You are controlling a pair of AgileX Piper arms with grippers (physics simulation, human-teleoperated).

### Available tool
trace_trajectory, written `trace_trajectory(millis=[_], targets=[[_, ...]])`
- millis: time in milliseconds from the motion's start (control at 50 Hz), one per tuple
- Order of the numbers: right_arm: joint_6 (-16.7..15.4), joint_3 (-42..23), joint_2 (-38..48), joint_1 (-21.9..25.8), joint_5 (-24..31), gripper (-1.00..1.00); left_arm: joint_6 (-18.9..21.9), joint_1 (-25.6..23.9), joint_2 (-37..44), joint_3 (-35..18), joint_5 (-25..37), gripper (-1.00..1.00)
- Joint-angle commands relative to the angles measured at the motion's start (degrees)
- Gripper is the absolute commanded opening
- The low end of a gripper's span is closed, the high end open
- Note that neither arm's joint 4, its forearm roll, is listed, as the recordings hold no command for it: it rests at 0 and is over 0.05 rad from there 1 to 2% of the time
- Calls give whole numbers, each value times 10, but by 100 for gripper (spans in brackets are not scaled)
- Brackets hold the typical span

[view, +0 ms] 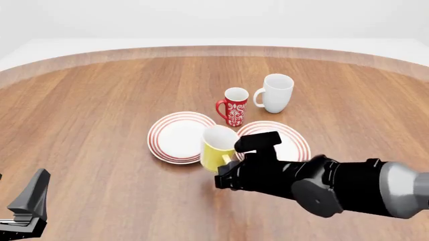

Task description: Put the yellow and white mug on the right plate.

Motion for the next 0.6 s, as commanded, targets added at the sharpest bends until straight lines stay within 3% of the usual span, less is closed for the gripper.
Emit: trace_trajectory(millis=[20, 360, 600], targets=[[-37, -9, -32, -24, 34, -100, 0, 0, 0, 0, 0, 100], [-87, 4, -70, -90, 50, -100, 0, 0, 0, 0, 0, 100], [-130, 44, -91, -170, 38, -100, 0, 0, 0, 0, 0, 100]])
